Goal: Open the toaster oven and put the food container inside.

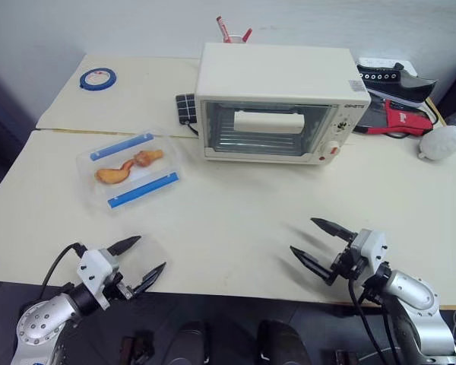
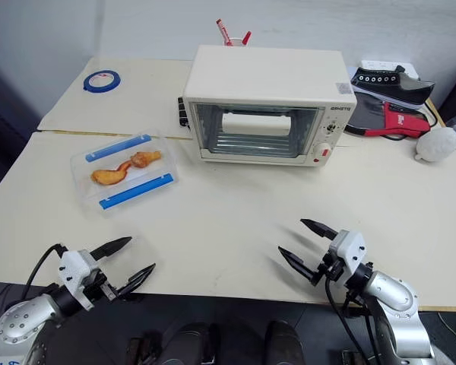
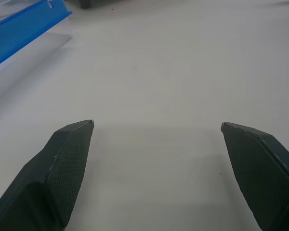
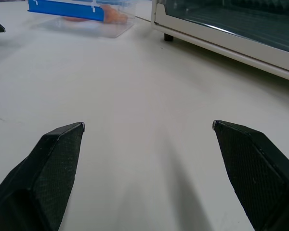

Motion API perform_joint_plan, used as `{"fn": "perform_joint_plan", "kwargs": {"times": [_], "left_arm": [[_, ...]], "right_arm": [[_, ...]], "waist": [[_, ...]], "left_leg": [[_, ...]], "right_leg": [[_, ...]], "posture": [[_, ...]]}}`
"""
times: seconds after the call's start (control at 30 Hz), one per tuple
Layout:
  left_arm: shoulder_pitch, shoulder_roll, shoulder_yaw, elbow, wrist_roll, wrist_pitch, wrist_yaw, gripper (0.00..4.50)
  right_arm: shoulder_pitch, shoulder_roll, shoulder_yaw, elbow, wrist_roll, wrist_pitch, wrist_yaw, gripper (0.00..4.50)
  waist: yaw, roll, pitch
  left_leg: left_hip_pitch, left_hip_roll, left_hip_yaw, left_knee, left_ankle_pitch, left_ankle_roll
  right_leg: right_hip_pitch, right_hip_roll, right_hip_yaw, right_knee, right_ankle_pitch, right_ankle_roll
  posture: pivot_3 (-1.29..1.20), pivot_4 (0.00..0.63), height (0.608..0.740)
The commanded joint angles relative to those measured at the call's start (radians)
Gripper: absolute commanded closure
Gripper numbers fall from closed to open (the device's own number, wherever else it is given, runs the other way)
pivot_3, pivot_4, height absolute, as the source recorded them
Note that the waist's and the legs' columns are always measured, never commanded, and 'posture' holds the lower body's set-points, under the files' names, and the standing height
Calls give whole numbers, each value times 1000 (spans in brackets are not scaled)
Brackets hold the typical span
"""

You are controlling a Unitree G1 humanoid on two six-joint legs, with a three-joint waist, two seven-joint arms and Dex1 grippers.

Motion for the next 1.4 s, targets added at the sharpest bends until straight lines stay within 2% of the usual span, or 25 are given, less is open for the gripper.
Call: {"fn": "perform_joint_plan", "kwargs": {"times": [0.03,0.13,0.17,0.3,0.5,0.63,0.77,0.93,1.1,1.33,1.4], "left_arm": [[-4,35,15,-78,-110,83,-25,0],[-80,115,108,-132,-441,324,-50,0],[-115,134,130,-126,-486,362,-36,0],[-253,179,138,-89,-508,405,-39,0],[-394,165,82,-94,-523,457,-27,0],[-432,127,56,-104,-511,468,10,0],[-437,96,44,-92,-477,450,24,0],[-445,74,37,-83,-455,443,38,0],[-441,54,40,-46,-434,425,38,0],[-475,63,59,25,-419,410,16,0],[-502,90,53,62,-401,401,-9,393]], "right_arm": [[-13,-5,-19,1,32,-9,16,50],[-99,-11,-50,-14,127,98,-3,50],[-131,-15,-54,-17,148,131,-11,50],[-298,-17,-57,33,175,230,-51,50],[-510,-8,-52,182,133,249,-72,50],[-635,13,-40,255,110,243,-81,50],[-698,45,-18,280,95,230,-64,50],[-724,76,13,235,95,255,-65,50],[-689,76,41,153,100,284,-49,50],[-486,-30,104,25,41,215,111,50],[-422,-55,114,20,18,164,150,0]], "waist": [[0,0,0],[-2,0,1],[-3,1,1],[-5,2,1],[-5,2,1],[-6,2,1],[-19,2,1],[-25,2,1],[-25,2,1],[-25,2,1],[-25,2,1]], "left_leg": [[0,0,0,0,0,0],[0,1,-1,1,0,0],[0,1,-1,2,0,0],[0,1,-2,5,0,0],[-3,1,0,5,0,0],[-3,1,0,6,0,0],[-3,2,-1,7,1,0],[-3,2,0,6,1,-1],[-3,2,-1,6,1,-1],[-4,2,0,6,0,-1],[-3,2,0,6,0,-1]], "right_leg": [[0,0,0,0,0,0],[0,0,0,1,0,0],[0,0,0,2,0,0],[0,1,0,3,1,-1],[0,2,-1,5,1,-1],[0,2,-1,6,1,-1],[0,3,-1,6,1,-1],[0,3,0,6,1,-1],[-1,3,0,6,1,-1],[-1,4,0,5,1,-1],[-1,4,0,5,1,-1]], "posture": [[0,150,740],[0,150,740],[0,150,740],[0,150,740],[0,150,740],[0,150,740],[0,150,740],[0,150,740],[0,150,740],[0,150,740],[0,150,740]]}}
